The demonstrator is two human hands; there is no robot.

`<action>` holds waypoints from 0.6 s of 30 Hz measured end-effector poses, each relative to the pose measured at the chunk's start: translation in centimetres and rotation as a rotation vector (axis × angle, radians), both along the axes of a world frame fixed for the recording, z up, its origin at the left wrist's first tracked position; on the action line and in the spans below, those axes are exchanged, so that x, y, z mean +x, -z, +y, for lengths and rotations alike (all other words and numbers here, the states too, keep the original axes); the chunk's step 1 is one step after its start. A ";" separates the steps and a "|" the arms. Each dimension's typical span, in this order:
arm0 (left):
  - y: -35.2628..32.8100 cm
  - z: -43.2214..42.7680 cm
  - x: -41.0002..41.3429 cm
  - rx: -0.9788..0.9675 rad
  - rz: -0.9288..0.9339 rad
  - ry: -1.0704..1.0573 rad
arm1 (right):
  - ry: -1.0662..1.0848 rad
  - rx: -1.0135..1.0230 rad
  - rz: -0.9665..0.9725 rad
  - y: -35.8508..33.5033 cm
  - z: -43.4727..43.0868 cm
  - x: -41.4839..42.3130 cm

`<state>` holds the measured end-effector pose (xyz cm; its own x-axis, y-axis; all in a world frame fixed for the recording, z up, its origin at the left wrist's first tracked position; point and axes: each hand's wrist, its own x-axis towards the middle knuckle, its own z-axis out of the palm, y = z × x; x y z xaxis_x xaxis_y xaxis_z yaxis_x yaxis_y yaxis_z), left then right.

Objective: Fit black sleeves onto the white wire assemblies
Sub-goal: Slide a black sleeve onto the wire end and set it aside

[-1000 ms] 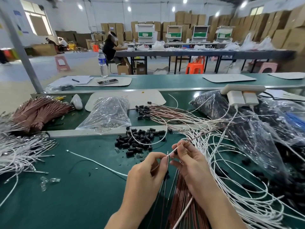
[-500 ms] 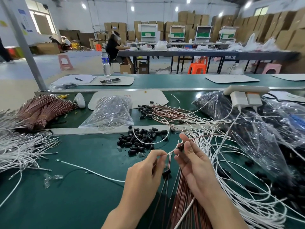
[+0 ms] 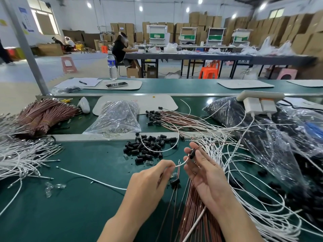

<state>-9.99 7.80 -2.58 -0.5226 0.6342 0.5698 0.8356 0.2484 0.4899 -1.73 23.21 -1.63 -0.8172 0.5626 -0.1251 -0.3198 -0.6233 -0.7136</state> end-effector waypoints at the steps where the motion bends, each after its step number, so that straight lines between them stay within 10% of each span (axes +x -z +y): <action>1: -0.1 0.0 0.0 -0.003 -0.002 -0.002 | -0.001 0.001 -0.002 -0.1 0.0 0.0; 14: 0.0 -0.2 0.0 0.007 0.015 -0.004 | 0.011 -0.001 0.024 0.1 0.2 0.0; 18: 0.2 0.4 0.2 0.232 -0.300 -0.002 | 0.013 0.088 0.005 0.3 -0.2 -0.2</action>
